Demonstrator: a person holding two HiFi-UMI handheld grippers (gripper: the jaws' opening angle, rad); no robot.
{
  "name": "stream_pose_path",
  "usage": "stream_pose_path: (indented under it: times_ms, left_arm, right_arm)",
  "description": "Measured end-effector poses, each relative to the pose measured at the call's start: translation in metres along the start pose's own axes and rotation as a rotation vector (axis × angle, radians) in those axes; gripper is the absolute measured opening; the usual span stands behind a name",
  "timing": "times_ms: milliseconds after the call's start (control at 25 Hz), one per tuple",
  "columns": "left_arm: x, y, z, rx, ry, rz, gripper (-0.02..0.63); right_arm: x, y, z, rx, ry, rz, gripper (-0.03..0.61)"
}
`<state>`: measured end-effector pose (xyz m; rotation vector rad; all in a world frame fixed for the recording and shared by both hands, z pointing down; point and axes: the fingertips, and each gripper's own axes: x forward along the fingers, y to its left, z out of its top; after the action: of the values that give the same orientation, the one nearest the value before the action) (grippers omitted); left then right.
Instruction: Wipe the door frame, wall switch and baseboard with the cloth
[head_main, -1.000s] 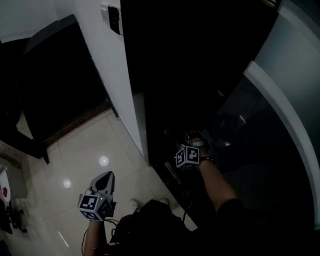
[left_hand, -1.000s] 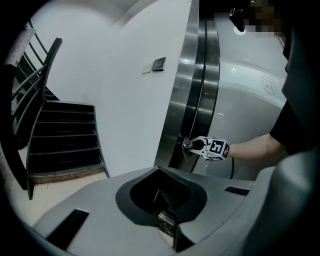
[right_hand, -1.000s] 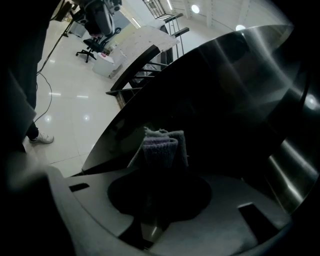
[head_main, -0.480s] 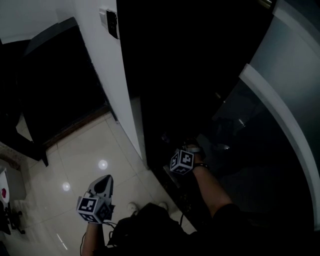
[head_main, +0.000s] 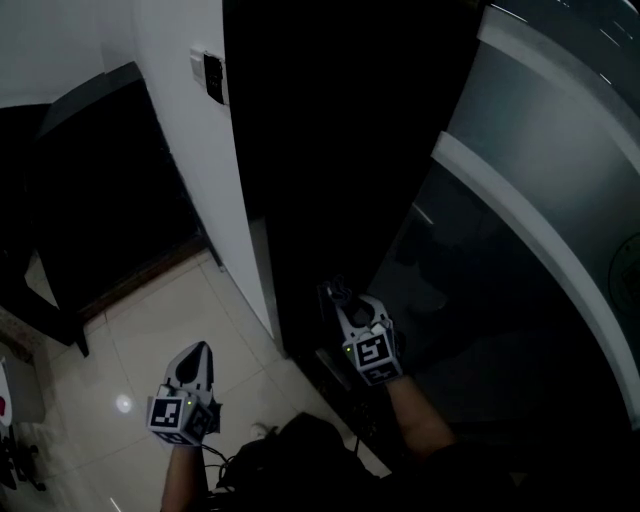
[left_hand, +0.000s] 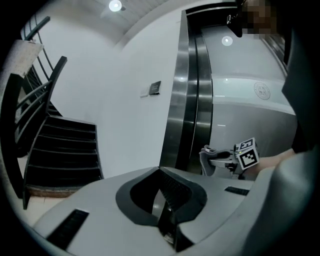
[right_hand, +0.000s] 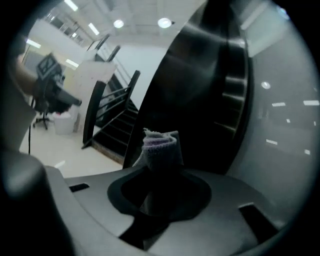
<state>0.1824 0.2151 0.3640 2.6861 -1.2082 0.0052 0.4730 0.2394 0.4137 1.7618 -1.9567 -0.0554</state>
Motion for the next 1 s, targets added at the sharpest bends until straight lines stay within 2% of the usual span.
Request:
stream_pose_path:
  times_ms: [120,160,240,400,560,720,840,1000]
  left_arm:
    - [-0.007,0.004,0.016,-0.008,-0.065,0.008,0.0]
    - [-0.009,0.005,0.021,-0.006,-0.087,0.003,0.0]
    - [-0.013,0.007,0.028,-0.005,-0.127,-0.006,0.0]
    - [-0.029,0.01,0.032,-0.016,-0.168,-0.005,0.0]
    - [-0.038,0.017,0.029,-0.027,-0.18,0.013,0.0]
    - [-0.045,0.015,0.024,-0.025,-0.177,0.005,0.0]
    - [-0.049,0.017,0.023,-0.017,-0.176,-0.006,0.0]
    - [-0.05,0.009,0.024,0.003,-0.178,-0.066,0.0]
  right_arm:
    - [-0.042,-0.011,0.018,0.3,-0.105,0.013,0.098]
    - [-0.055,-0.015,0.025,0.371,-0.134,0.012,0.098]
    - [-0.076,-0.02,0.034,0.435,-0.187,-0.004,0.098]
    - [-0.108,-0.019,0.043,0.479,-0.257,-0.06,0.098]
    - [-0.115,-0.012,0.045,0.546,-0.313,-0.094,0.098]
    - [-0.114,-0.008,0.047,0.462,-0.285,-0.115,0.095]
    - [-0.114,-0.006,0.054,0.456,-0.301,-0.1,0.095]
    - [-0.114,-0.005,0.062,0.448,-0.327,-0.096,0.095]
